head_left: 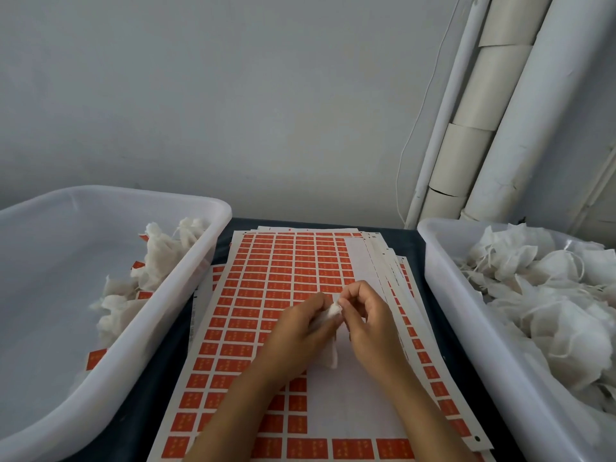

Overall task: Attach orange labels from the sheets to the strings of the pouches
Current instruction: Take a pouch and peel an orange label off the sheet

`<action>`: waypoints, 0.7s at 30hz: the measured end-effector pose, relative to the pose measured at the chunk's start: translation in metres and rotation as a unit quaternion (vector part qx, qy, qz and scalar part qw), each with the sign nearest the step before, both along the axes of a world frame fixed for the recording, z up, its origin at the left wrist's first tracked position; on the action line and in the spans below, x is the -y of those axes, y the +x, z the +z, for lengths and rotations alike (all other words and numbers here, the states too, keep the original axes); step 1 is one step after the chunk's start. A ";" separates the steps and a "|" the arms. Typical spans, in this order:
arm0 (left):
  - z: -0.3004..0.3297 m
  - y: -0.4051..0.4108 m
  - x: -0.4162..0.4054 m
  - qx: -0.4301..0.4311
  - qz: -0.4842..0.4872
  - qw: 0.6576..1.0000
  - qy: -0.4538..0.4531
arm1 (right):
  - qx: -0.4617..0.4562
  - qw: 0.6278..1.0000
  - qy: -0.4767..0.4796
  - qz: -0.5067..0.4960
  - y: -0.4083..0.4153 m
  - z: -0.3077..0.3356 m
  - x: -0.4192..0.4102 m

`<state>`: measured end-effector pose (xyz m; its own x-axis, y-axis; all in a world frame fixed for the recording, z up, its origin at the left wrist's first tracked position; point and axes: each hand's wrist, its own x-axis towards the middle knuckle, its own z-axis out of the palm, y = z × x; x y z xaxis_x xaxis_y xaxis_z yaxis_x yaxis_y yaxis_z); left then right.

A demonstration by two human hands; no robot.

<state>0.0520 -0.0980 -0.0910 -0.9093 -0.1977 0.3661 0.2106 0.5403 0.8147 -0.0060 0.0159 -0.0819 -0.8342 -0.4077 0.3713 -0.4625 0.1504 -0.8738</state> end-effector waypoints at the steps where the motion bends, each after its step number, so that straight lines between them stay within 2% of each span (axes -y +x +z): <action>1: 0.000 -0.001 0.000 -0.005 0.008 1.000 -0.003 | 0.004 1.000 -0.002 -0.006 0.001 0.000 0.002; 9: 0.001 -0.004 -0.003 -0.016 0.023 1.000 0.013 | 0.024 0.989 -0.052 -0.138 -0.008 -0.001 0.006; 12: 0.002 -0.003 -0.004 -0.009 0.026 0.998 0.058 | 0.035 0.990 -0.046 -0.132 -0.012 -0.002 0.006; 17: -0.004 0.001 0.009 0.031 0.086 0.993 0.076 | -0.053 0.988 0.143 -0.032 -0.025 -0.005 -0.004; 21: -0.004 -0.004 0.017 0.056 0.155 0.977 0.136 | -0.143 0.935 0.325 -0.008 -0.041 0.000 -0.007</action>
